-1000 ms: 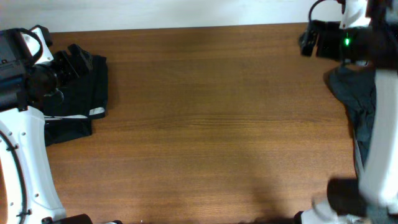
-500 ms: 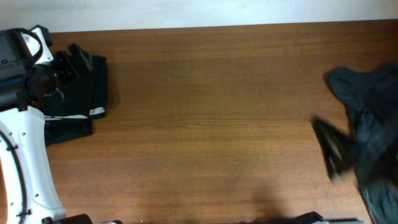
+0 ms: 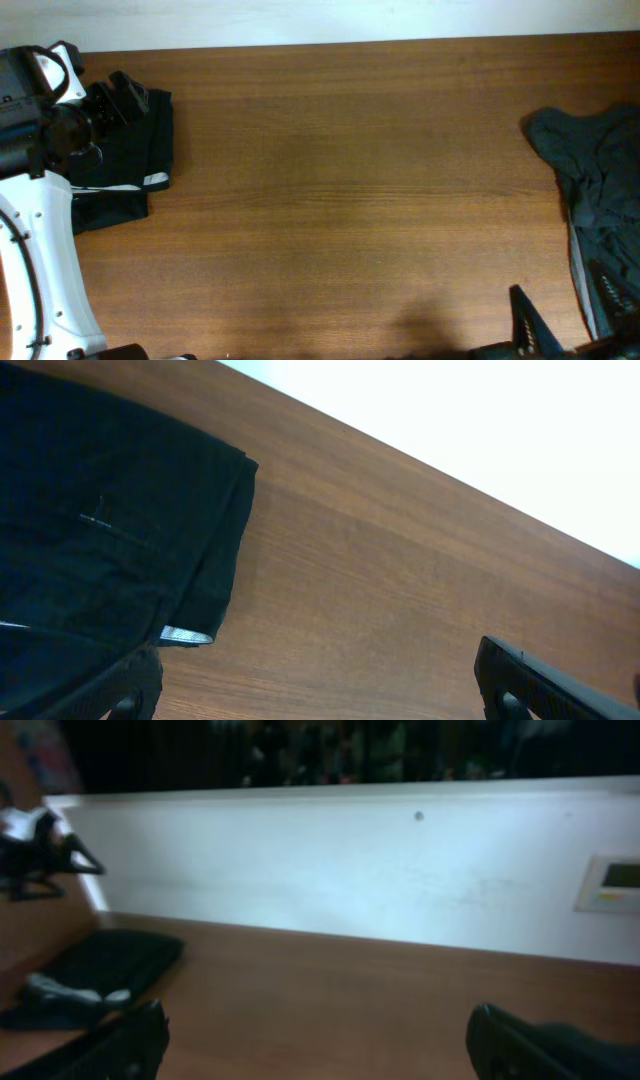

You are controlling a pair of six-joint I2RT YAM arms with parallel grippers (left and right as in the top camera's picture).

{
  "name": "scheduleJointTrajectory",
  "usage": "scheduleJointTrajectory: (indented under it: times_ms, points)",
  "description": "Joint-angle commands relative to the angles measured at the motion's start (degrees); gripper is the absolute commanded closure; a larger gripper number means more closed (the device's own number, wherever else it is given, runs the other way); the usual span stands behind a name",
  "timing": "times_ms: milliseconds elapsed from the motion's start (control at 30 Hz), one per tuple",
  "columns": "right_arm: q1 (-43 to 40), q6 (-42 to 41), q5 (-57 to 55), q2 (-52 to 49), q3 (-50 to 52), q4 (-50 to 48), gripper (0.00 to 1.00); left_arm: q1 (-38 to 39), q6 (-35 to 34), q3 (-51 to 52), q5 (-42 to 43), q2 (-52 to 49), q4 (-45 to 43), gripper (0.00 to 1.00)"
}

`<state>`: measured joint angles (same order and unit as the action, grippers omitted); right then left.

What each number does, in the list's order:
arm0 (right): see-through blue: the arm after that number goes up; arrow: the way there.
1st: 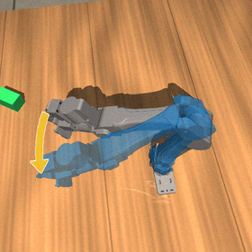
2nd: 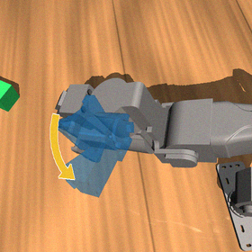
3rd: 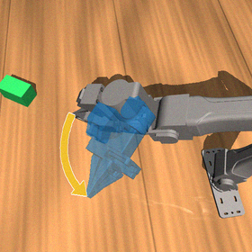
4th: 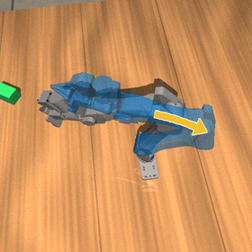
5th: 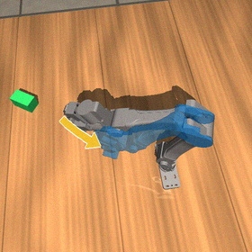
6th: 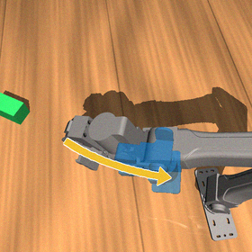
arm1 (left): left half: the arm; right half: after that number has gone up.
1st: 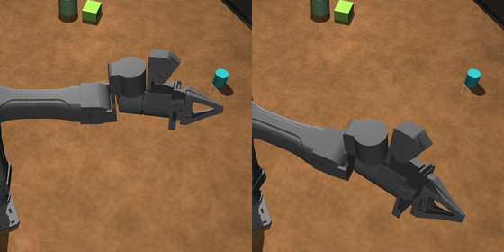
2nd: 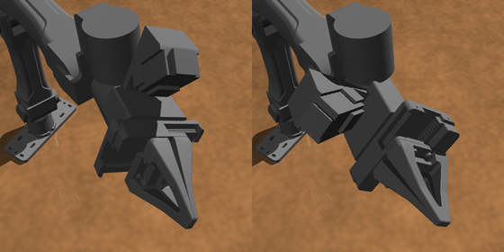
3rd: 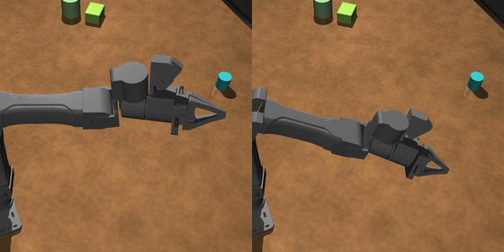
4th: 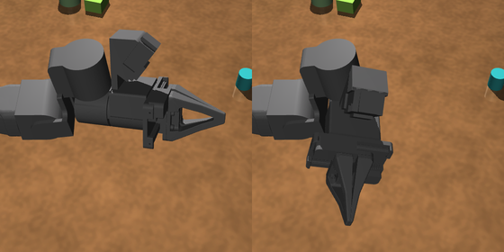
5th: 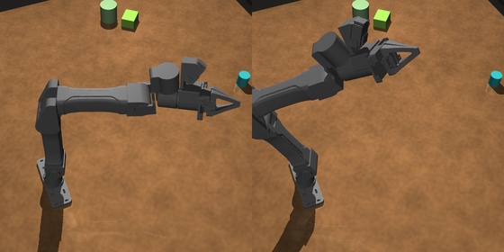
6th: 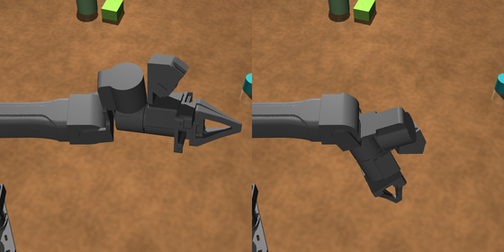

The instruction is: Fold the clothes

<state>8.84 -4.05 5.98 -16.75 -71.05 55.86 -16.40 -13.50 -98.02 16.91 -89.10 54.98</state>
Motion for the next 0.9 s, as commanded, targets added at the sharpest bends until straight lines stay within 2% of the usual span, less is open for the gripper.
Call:
scheduleJointTrajectory:
  times_ms: [0,233,433,600,867]
  points:
    - [-2.4,0.4,-0.4,4.8,9.0,-4.9,0.01,0.1,0.0,0.5,-0.2,-0.3,0.0,0.01]
    - [-4.0,0.3,0.4,12.9,29.6,-28.0,0.01,0.1,0.0,0.5,-0.2,-0.3,0.0,0.01]
    - [-4.0,0.3,1.1,16.3,42.8,-47.3,0.01,0.1,0.0,0.5,-0.2,-0.3,0.0,0.0]
    - [-4.1,0.4,1.0,16.5,49.7,-55.0,0.01,0.1,0.0,0.5,-0.2,-0.3,0.0,0.0]
    - [-4.1,0.3,0.9,16.5,60.1,-61.3,0.01,0.1,0.0,0.5,-0.2,-0.3,0.0,0.0]
